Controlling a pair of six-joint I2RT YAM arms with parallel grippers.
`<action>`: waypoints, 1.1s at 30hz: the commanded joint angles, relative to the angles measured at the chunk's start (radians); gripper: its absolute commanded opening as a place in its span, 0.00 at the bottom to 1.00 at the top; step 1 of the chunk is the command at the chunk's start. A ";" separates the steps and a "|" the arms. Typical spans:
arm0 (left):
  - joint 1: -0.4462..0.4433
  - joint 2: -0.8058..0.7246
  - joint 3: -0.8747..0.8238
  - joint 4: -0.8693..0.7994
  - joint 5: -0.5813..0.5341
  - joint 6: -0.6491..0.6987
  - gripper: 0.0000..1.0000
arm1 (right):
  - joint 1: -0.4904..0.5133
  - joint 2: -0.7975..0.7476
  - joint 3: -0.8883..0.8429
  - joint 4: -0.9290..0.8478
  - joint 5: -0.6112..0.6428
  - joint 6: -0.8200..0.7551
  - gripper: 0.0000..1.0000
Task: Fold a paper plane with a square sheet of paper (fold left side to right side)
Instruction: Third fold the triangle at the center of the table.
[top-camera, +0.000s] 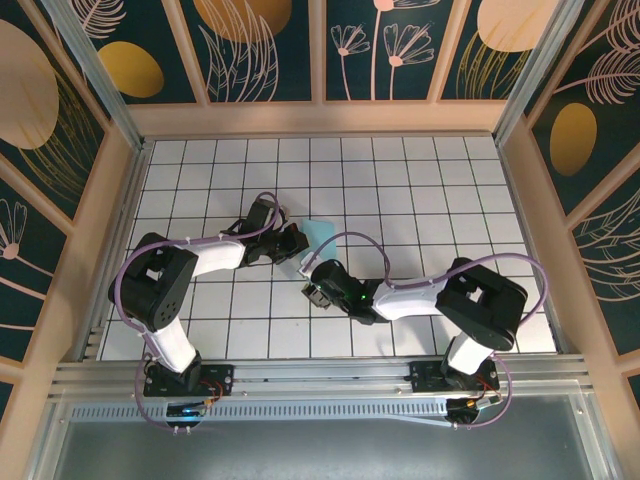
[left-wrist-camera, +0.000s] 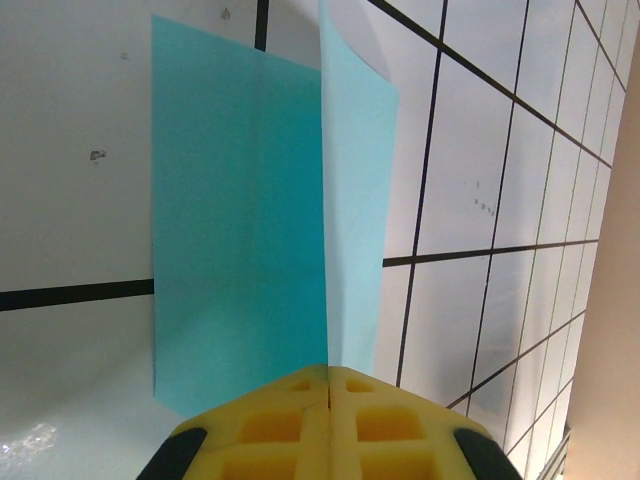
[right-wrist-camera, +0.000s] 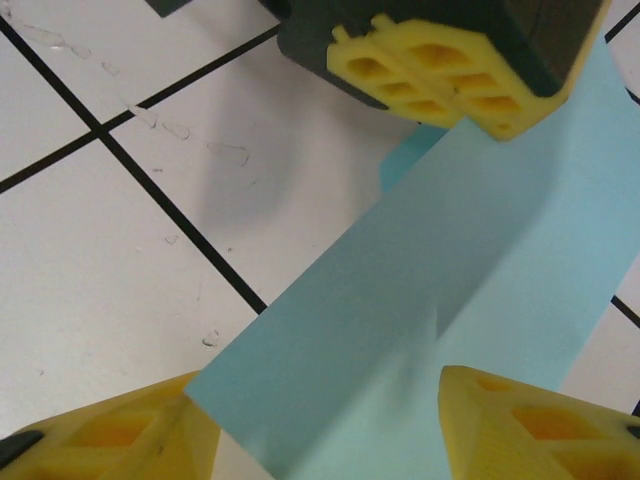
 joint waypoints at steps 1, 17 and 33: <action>-0.006 -0.008 -0.004 0.011 0.013 -0.009 0.00 | -0.004 0.012 0.021 0.045 0.035 -0.010 0.54; -0.006 -0.003 0.002 -0.020 -0.029 0.015 0.14 | -0.019 -0.011 0.012 0.011 -0.006 0.028 0.00; 0.102 -0.153 0.031 -0.209 -0.121 0.171 0.34 | -0.165 -0.071 -0.009 -0.033 -0.359 0.143 0.00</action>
